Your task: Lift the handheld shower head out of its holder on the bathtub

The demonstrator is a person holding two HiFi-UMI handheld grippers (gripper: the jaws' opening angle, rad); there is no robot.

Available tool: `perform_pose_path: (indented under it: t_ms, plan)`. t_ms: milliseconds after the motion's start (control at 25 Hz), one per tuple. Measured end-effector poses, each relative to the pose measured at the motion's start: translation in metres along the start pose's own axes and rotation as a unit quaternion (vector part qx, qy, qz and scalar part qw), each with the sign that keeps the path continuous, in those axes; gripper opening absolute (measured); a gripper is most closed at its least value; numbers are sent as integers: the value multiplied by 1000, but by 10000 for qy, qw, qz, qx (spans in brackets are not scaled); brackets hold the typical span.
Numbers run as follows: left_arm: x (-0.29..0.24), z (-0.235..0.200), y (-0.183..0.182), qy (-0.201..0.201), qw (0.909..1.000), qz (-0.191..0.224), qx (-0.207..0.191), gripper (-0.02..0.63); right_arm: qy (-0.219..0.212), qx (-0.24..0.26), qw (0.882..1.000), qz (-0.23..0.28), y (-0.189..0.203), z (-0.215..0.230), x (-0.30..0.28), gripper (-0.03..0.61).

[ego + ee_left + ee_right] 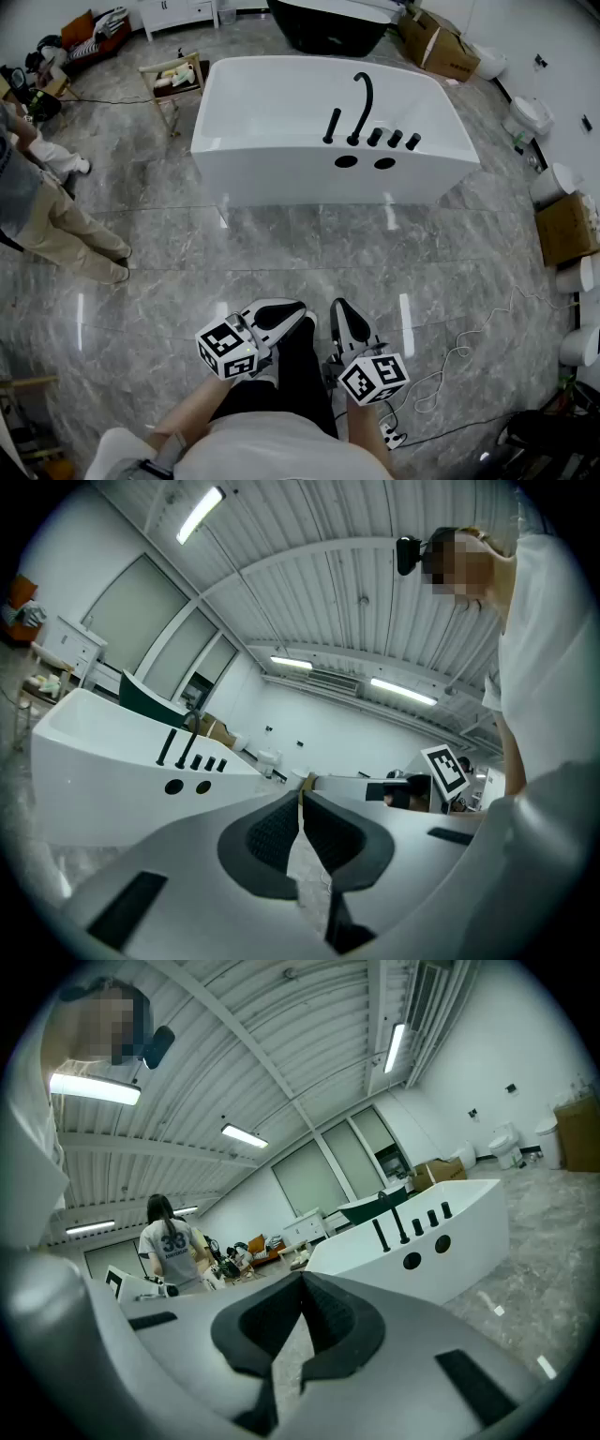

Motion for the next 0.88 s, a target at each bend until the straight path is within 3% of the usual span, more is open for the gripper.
perform_pose_path:
  t_ms: [320,720,880]
  plan:
    - [10,31,-5,-223,9997,46,-69,20,-59,200,9998,32,-2,-7,43,17]
    - [-32,4,-37,-498,9966,550,-363,20,-586,233,9977,243,-52,10,21,18]
    - [-39,-5,-39,-508,9966,500,-403,20,-835,211,9957,329,-64,6,5,18]
Point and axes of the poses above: the fingertips, and each gripper's own axes: x backward along the fingers, z to its right, y out of its underside, the point moved 2 cm from there along x, backward along the fingers, and after that the axes turned 15 degrees about -x, right-handed, at the moved point
